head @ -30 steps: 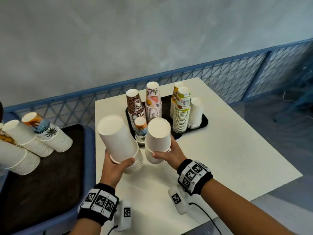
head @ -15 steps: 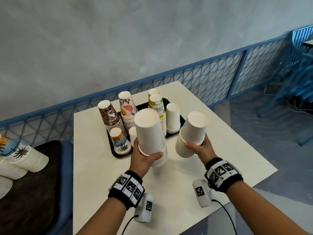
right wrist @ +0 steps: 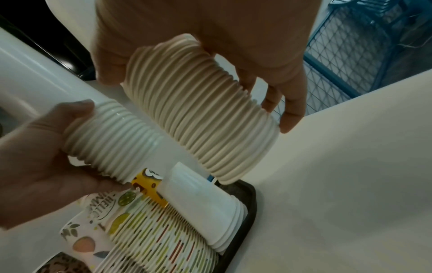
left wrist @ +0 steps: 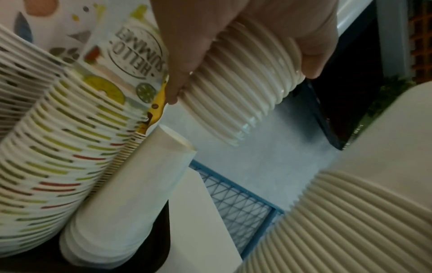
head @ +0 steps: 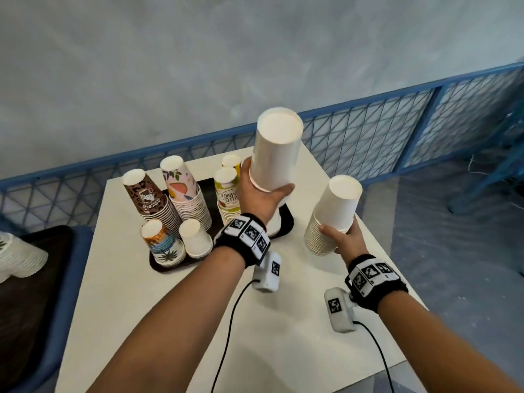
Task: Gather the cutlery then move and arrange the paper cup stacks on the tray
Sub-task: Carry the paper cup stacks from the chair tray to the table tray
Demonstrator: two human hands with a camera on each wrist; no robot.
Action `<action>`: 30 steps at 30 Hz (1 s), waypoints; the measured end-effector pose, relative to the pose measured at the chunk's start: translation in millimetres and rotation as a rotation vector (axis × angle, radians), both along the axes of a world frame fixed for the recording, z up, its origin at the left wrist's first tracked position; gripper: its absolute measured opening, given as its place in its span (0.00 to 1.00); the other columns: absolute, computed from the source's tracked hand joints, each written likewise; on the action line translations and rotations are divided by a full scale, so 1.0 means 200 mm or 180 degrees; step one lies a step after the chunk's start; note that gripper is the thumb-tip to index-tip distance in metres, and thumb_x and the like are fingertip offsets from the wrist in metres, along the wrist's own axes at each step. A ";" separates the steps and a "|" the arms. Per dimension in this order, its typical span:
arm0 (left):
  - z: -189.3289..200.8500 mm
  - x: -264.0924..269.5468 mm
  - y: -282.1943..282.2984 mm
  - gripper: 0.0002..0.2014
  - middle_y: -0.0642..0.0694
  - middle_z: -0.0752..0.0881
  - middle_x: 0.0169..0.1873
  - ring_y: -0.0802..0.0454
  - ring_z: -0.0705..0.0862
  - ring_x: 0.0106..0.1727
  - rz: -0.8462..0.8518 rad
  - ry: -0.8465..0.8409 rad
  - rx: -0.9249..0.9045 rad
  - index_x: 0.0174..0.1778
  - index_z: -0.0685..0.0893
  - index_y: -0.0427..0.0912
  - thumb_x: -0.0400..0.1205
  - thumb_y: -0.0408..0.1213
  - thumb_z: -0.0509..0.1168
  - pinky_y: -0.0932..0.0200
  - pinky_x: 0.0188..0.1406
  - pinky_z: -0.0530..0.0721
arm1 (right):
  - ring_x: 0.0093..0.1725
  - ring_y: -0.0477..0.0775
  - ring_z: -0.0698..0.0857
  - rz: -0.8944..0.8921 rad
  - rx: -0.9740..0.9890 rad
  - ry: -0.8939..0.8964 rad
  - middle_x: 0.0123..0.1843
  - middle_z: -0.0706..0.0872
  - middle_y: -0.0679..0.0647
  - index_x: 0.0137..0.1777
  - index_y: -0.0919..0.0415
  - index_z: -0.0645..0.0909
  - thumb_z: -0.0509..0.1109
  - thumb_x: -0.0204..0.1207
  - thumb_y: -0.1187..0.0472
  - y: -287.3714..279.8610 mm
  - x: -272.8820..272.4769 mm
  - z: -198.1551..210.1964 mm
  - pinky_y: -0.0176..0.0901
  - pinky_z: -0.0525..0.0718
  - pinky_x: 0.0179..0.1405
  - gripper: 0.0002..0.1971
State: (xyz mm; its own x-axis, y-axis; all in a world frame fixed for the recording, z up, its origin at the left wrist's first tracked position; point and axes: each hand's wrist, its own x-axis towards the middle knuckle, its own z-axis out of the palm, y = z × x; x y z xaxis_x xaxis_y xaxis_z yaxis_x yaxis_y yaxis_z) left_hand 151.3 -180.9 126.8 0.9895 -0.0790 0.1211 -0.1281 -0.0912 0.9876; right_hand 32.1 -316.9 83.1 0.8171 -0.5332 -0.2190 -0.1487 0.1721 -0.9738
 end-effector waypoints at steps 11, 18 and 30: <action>-0.33 0.17 -0.22 0.47 0.45 0.79 0.64 0.44 0.78 0.63 0.0750 0.0328 0.0786 0.72 0.66 0.51 0.57 0.44 0.82 0.53 0.64 0.76 | 0.46 0.46 0.80 0.0240 0.0074 0.0024 0.45 0.81 0.42 0.59 0.50 0.69 0.74 0.49 0.58 -0.30 0.14 -0.02 0.46 0.76 0.48 0.33; -0.52 0.16 -0.18 0.46 0.41 0.75 0.71 0.40 0.75 0.71 0.0635 0.1259 0.0905 0.76 0.62 0.42 0.66 0.43 0.79 0.52 0.71 0.71 | 0.46 0.41 0.80 0.0506 0.0076 -0.0116 0.47 0.82 0.42 0.60 0.50 0.70 0.73 0.36 0.46 -0.30 0.18 -0.02 0.40 0.77 0.40 0.44; -0.35 -0.38 0.50 0.12 0.43 0.87 0.44 0.52 0.83 0.42 -0.0664 0.1862 0.1531 0.55 0.84 0.42 0.77 0.39 0.69 0.68 0.36 0.79 | 0.58 0.54 0.82 0.1777 0.0002 -0.0343 0.58 0.85 0.56 0.67 0.61 0.73 0.78 0.42 0.50 0.15 0.17 -0.03 0.48 0.81 0.58 0.46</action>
State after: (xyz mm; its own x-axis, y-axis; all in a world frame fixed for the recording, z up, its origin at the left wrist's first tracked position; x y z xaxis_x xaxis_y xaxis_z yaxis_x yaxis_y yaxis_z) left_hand 75.7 -81.7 55.9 0.8409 -0.1817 -0.5098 0.3392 -0.5570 0.7580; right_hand 65.6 -287.7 76.5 0.9928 -0.0139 -0.1188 -0.1169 0.0967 -0.9884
